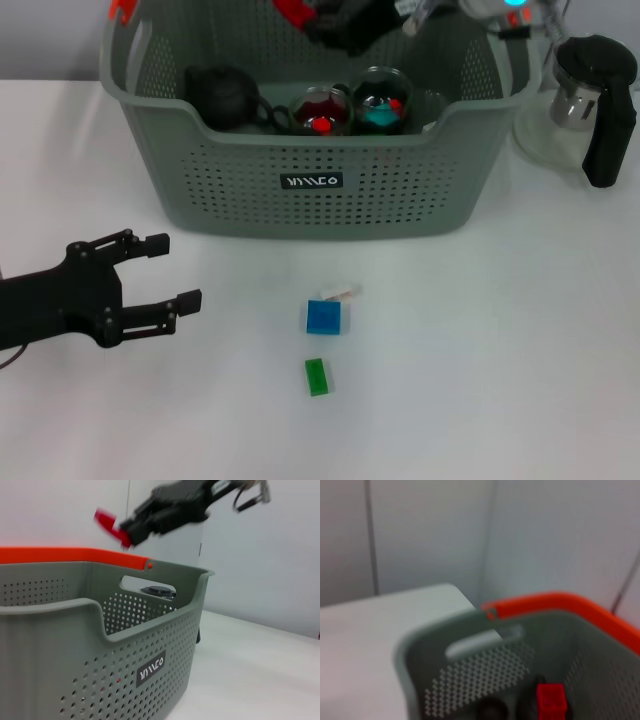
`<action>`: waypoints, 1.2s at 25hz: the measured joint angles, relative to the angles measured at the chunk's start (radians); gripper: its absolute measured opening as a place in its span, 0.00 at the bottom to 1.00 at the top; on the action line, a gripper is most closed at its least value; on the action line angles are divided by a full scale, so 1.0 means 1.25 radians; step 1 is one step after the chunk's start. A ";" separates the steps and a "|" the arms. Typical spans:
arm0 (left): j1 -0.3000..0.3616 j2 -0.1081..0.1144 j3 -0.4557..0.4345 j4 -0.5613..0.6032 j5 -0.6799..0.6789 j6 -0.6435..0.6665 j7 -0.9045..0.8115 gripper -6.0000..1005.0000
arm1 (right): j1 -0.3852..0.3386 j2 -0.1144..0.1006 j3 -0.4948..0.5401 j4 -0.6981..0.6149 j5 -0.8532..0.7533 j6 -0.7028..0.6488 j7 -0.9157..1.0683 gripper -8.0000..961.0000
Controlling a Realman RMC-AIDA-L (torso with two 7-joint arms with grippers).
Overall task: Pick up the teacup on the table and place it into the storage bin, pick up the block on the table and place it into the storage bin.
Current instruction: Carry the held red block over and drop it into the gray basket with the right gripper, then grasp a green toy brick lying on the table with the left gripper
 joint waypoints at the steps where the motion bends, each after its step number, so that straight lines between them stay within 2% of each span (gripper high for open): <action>1: 0.000 0.000 0.000 0.000 0.000 0.000 -0.001 0.82 | 0.009 0.000 0.000 0.028 -0.010 0.019 0.001 0.34; 6: -0.001 0.001 0.001 -0.002 0.000 0.000 -0.002 0.82 | 0.027 0.002 -0.003 0.112 -0.019 0.101 -0.008 0.37; 10: -0.002 0.002 0.001 -0.001 -0.001 0.000 -0.002 0.82 | 0.012 0.005 -0.008 0.108 -0.003 0.138 -0.014 0.40; 12: -0.002 0.003 0.000 -0.001 -0.002 0.000 -0.002 0.82 | -0.007 0.005 -0.014 0.099 0.032 0.147 -0.031 0.45; 16: -0.003 0.003 0.000 0.000 -0.004 0.009 -0.002 0.82 | -0.082 0.004 -0.016 0.050 0.196 0.129 -0.131 0.55; 20: -0.003 0.003 -0.005 0.006 -0.007 0.037 0.001 0.82 | -0.188 0.002 -0.011 -0.010 0.379 0.038 -0.273 0.66; 23: -0.003 0.003 -0.010 0.010 -0.007 0.050 0.002 0.82 | -0.259 -0.001 0.011 -0.031 0.473 -0.031 -0.354 0.87; 30: -0.015 0.005 -0.008 0.011 -0.007 0.066 0.003 0.82 | -0.392 0.000 0.077 -0.026 0.594 -0.197 -0.494 0.97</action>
